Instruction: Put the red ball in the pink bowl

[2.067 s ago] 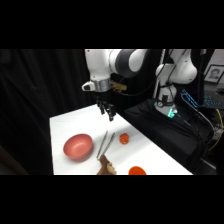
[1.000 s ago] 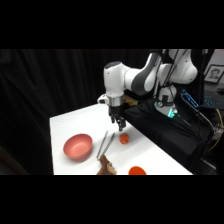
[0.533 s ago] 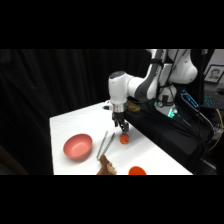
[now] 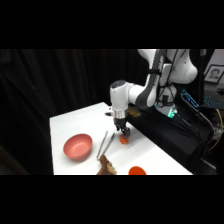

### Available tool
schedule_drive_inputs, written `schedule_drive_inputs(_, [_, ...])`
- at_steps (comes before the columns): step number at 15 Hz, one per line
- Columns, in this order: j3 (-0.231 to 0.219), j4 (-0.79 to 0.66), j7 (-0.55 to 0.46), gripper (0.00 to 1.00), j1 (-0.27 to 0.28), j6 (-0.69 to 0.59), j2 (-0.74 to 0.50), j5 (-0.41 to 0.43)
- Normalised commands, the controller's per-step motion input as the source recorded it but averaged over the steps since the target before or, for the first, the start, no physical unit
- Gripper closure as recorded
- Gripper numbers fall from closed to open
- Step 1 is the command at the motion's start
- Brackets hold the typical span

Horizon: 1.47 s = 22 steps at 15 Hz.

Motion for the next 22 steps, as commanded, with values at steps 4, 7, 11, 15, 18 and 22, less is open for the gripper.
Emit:
schedule_drive_inputs(4, [0.077, 0.03, -0.06, 0.00, -0.018, 0.15, 0.12, 0.134])
schedule_drive_inputs(7, [0.068, 0.05, -0.08, 0.00, -0.016, 0.13, 0.11, 0.114])
schedule_drive_inputs(11, [0.073, 0.05, -0.12, 0.06, -0.030, 0.21, 0.12, 0.111])
schedule_drive_inputs(15, [0.039, 0.04, -0.10, 0.40, -0.017, 0.25, 0.12, 0.063])
schedule_drive_inputs(18, [-0.004, 0.00, -0.05, 0.66, 0.025, 0.21, 0.04, 0.018])
schedule_drive_inputs(22, [-0.024, -0.07, -0.03, 0.97, 0.046, 0.08, -0.12, -0.001])
